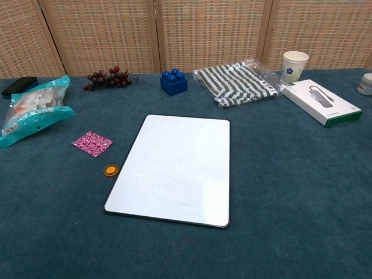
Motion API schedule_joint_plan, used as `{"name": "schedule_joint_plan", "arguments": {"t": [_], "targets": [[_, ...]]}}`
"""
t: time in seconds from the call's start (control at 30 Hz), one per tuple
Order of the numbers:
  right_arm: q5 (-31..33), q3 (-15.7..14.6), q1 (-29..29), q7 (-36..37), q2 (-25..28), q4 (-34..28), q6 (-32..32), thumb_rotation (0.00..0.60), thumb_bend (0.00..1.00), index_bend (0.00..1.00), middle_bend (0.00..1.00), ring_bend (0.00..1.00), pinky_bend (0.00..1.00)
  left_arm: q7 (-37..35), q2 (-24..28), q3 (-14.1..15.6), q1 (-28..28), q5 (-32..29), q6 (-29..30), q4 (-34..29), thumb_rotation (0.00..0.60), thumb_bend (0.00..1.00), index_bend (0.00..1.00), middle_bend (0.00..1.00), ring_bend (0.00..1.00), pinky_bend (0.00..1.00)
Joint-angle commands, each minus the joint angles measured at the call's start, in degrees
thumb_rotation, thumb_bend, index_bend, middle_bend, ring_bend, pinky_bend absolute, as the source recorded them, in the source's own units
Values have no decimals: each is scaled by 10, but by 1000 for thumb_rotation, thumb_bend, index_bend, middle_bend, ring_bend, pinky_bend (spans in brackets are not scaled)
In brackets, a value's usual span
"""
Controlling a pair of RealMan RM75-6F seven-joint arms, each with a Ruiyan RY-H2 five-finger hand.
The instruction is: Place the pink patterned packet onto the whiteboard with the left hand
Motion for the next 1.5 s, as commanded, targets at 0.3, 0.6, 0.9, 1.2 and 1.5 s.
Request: {"name": "schedule_joint_plan", "arguments": {"t": [0.3,0.6,0.9,1.2,1.5], "targets": [[2,0,0,0,1,-3,-2,600,0,0,0,0,0,0,-2,-1,-3,-2,-7,4,600,0,0,0,0,0],[9,2,1,-4,1,-6,-5,600,0,0,0,0,0,5,-9,-31,-94,40,-85,37,600,0,0,0,0,0],[16,3,2,-2,4,-10,-13,600,0,0,0,0,0,2,-15,-57,-223,16,-272,70,600,6,120,0,0,0],[25,3,4,-5,7,-16,-22,600,0,0,0,0,0,-2,-71,-66,-302,-28,-390,147,600,61,241,0,0,0],[33,4,5,-5,10,-23,-29,600,0,0,0,0,0,34,-136,-61,-361,-49,-456,218,600,162,253,0,0,0]]}}
